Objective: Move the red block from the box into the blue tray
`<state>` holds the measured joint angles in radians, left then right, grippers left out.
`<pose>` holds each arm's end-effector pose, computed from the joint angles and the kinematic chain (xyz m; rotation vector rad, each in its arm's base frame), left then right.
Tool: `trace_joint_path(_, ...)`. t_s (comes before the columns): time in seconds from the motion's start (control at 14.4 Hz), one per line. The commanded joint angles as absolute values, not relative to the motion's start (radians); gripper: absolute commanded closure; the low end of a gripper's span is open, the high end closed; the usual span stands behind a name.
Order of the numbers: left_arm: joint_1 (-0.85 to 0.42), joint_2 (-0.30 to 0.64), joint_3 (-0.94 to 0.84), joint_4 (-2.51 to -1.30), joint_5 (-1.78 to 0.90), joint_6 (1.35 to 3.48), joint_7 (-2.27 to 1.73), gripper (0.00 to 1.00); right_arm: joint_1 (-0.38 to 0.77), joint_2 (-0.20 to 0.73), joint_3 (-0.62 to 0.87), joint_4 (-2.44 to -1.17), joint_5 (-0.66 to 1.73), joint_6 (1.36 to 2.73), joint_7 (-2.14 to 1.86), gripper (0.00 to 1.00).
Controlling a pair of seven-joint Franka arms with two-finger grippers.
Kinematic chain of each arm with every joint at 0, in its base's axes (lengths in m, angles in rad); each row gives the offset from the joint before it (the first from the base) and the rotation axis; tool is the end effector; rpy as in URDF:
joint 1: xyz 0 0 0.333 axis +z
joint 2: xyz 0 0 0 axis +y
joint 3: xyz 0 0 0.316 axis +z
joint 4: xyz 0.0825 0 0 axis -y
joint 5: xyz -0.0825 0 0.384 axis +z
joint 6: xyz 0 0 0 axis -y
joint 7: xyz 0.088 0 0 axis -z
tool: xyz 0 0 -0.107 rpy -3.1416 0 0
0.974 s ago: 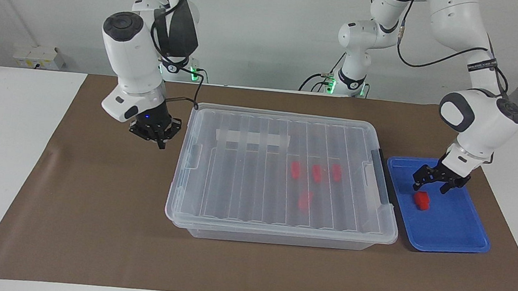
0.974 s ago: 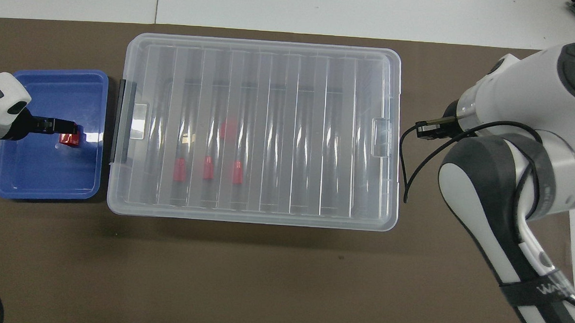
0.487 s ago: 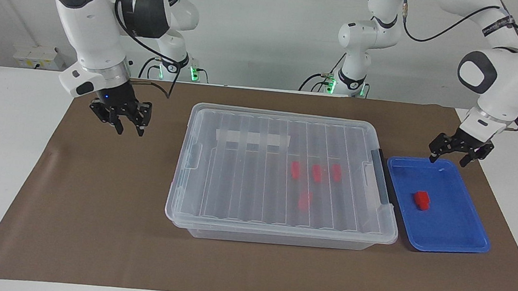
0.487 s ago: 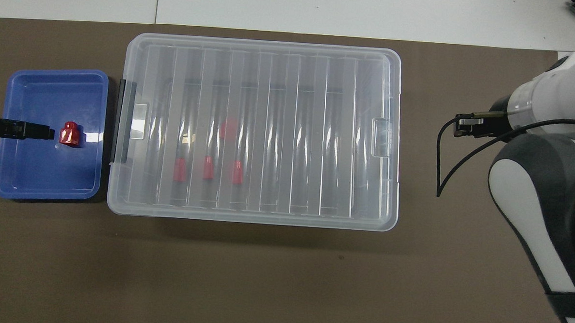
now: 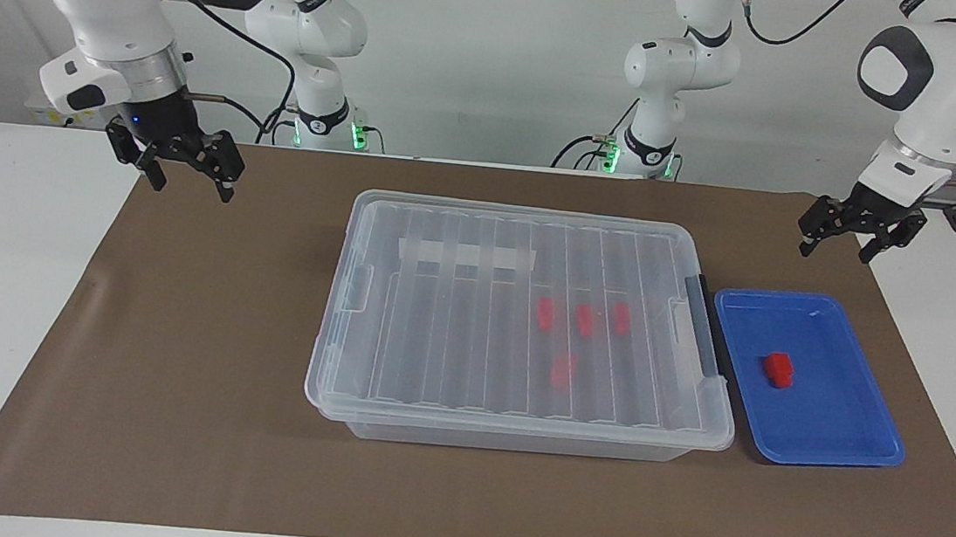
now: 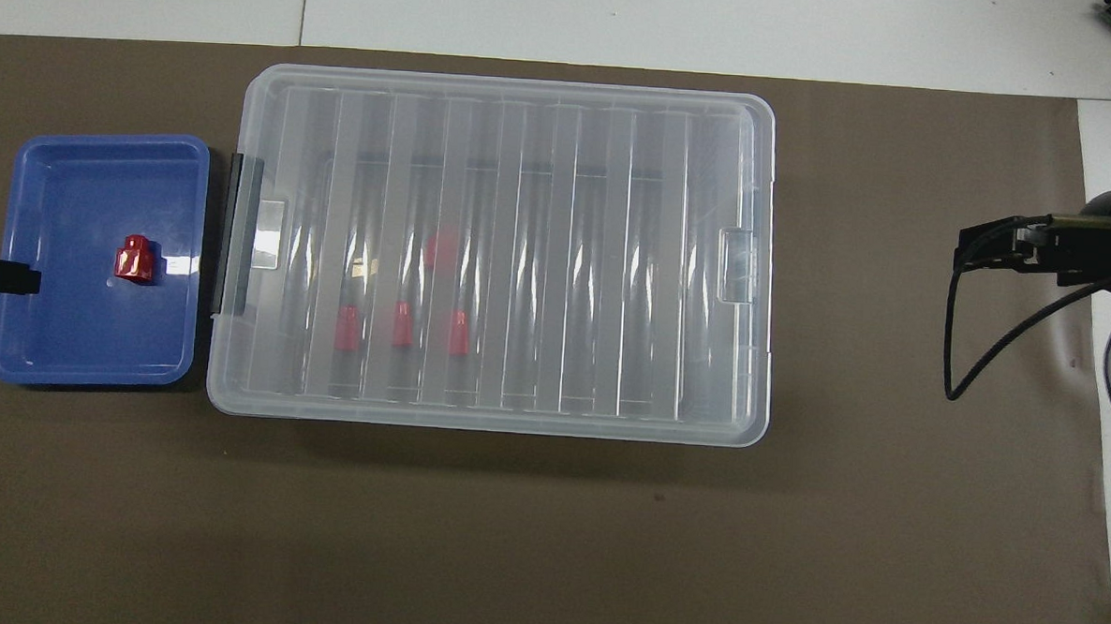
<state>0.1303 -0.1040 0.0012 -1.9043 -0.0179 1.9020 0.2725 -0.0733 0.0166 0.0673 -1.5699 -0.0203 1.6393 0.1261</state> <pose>0.5359 0.0696 0.5513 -3.1268 0.2130 -0.1617 0.5665 -0.0058 0.6219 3.1178 -0.2050 0.0842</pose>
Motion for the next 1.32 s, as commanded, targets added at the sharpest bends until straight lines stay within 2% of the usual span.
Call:
trace_joint_path(0.0,0.107,-0.114,0.008,-1.907,0.006,1.890,0.252,0.00,-0.081,0.011,0.071,-1.540,-0.009,1.579,0.140,0.00)
trace_joint_path(0.49,0.106,-0.143,-0.083,-1.905,0.005,1.806,0.238,0.00,-0.071,-0.021,0.080,-1.557,-0.012,1.516,0.124,0.00)
trace_joint_path(0.9,0.035,-0.143,-0.103,-1.904,0.005,1.813,0.173,0.00,-0.069,-0.018,0.083,-1.548,-0.011,1.513,0.126,0.00)
trace_joint_path(1.04,0.028,-0.105,-0.091,-1.892,0.005,1.816,0.167,0.00,-0.069,-0.020,0.084,-1.546,-0.012,1.505,0.127,0.00)
trace_joint_path(1.11,0.026,-0.082,-0.089,-1.867,0.005,1.813,0.166,0.00,-0.068,-0.020,0.086,-1.546,-0.015,1.503,0.127,0.00)
trace_joint_path(1.25,-0.016,-0.011,-0.059,-1.713,0.011,1.729,0.163,0.00,-0.064,-0.021,0.084,-1.542,-0.008,1.491,0.129,0.00)
